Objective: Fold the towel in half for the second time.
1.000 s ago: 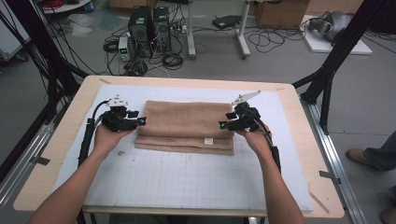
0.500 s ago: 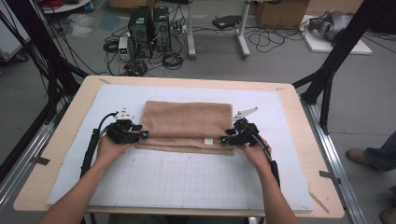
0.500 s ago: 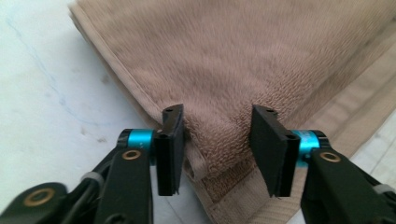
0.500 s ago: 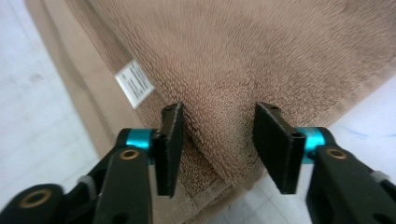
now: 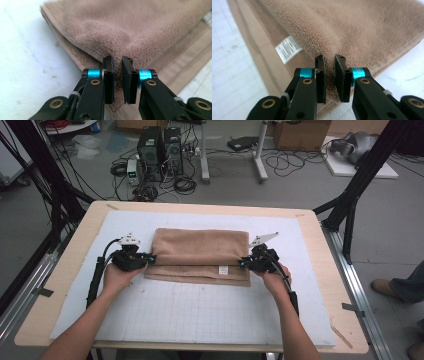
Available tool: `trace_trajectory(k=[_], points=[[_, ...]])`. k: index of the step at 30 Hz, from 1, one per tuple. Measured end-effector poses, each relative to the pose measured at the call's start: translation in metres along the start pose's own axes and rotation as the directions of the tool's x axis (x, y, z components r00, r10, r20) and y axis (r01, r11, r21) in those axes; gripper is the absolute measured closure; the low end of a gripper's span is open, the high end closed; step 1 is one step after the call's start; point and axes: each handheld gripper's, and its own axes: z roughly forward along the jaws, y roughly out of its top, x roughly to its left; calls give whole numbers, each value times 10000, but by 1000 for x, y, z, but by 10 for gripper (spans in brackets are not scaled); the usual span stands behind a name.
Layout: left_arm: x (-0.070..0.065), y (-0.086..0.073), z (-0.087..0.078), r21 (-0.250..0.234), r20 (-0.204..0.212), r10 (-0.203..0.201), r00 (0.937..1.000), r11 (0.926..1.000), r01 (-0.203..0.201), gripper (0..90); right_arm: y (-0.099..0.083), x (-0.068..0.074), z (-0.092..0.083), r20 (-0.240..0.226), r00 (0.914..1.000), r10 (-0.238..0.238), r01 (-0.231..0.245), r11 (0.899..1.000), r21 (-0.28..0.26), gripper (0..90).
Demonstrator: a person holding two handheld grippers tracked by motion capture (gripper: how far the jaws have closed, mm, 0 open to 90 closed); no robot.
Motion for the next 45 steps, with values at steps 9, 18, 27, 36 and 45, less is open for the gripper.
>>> trace_trajectory(k=[9, 18, 27, 36, 45], points=[[-4, 4, -26, -170, 240, 215, 9995, 9996, -211, 813, 16, 11, -26, -543, 9976, -440, 421, 9984, -365, 803], [-19, -18, -21, 878, 400, 678, 9969, 9936, -711, 617, -13, 17, -11, -1082, 9941, 3, 69, 9978, 658, 632], [-15, -6, -21, 101, -245, 452, 9987, 9989, -450, 597, -2, 13, -9, -951, 9948, 364, -390, 9989, -254, 626], [-16, -21, 4, 1036, -379, 440, 9983, 9938, -399, 653, -14, 20, 10, -785, 9969, 108, -91, 9997, 214, 619], [-17, -21, -3, 202, -3, 186, 9998, 9996, -186, 501, -12, 20, 4, -482, 9982, 370, -383, 9990, -248, 449]])
